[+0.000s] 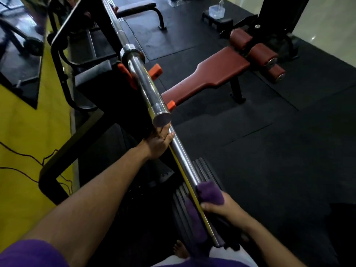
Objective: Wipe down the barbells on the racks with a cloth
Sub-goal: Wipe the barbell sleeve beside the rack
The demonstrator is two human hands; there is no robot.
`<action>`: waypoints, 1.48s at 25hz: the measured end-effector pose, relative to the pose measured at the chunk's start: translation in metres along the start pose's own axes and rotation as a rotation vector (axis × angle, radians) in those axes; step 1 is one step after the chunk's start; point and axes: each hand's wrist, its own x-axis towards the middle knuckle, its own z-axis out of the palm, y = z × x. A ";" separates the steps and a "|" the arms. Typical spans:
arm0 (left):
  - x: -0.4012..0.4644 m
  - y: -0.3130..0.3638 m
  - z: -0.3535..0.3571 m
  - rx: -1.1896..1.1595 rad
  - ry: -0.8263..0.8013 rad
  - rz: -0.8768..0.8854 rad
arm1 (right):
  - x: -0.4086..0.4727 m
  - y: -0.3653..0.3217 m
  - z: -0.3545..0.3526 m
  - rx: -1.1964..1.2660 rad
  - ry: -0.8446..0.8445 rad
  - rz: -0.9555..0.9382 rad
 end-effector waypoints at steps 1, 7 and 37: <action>0.001 -0.001 0.000 -0.003 -0.015 -0.003 | 0.023 -0.011 0.001 0.110 -0.016 0.035; 0.006 -0.004 -0.008 0.037 -0.078 -0.051 | 0.100 -0.054 0.015 0.451 -0.005 0.138; -0.002 0.004 -0.015 0.111 -0.073 -0.062 | -0.034 0.022 -0.004 -0.047 0.025 0.111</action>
